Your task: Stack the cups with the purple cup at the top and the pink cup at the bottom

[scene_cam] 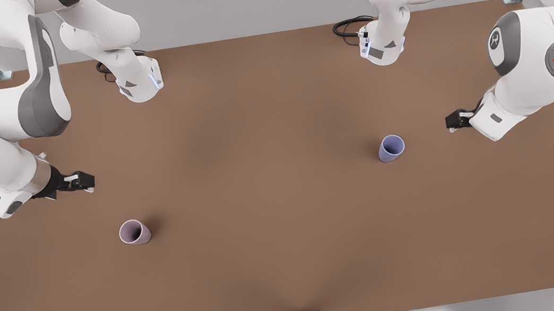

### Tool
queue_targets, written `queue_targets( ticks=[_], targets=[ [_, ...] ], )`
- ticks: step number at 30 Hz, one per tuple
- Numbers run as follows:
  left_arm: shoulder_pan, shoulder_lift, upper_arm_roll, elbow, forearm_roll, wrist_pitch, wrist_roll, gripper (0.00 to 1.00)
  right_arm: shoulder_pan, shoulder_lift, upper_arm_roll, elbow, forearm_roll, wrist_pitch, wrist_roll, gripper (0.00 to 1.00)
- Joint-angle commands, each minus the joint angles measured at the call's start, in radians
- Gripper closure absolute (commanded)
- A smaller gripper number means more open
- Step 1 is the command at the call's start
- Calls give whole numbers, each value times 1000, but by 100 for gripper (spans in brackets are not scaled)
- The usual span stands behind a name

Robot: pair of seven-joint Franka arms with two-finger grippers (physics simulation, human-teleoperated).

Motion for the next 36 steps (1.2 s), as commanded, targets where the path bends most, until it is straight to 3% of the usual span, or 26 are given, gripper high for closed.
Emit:
queue_targets(
  ticks=[1, 5, 13, 16, 29, 30, 34, 36],
  targets=[
    [0, 1, 2, 0, 4, 0, 0, 0, -1, 0, 0, 0, 1, 0, -1, 0],
    [-3, 30, 12, 0, -4, 12, -14, 0, -3, 5, -16, -176, 1, 208, -26, 0],
    [5, 39, 20, -29, -13, 27, -11, 0, 0, 233, -52, -192, 73, 449, -108, 0],
    [6, 47, 20, -29, -15, 34, -9, 0, 0, 244, -57, -330, 73, 572, -125, 0],
    [8, 56, 21, -29, -18, 41, -9, 0, -4, 393, -91, -321, 73, 753, -210, 0],
    [8, 56, 21, -29, -18, 41, -9, 0, -9, 399, -91, -321, 73, 764, -211, 3],
    [8, 56, 23, -29, -30, 41, -6, 0, -10, 413, -91, -324, 74, 764, -208, 41],
    [8, 57, 29, -29, -32, 41, -3, 0, -12, 411, -89, -322, 73, 761, -210, 50]
  ],
)
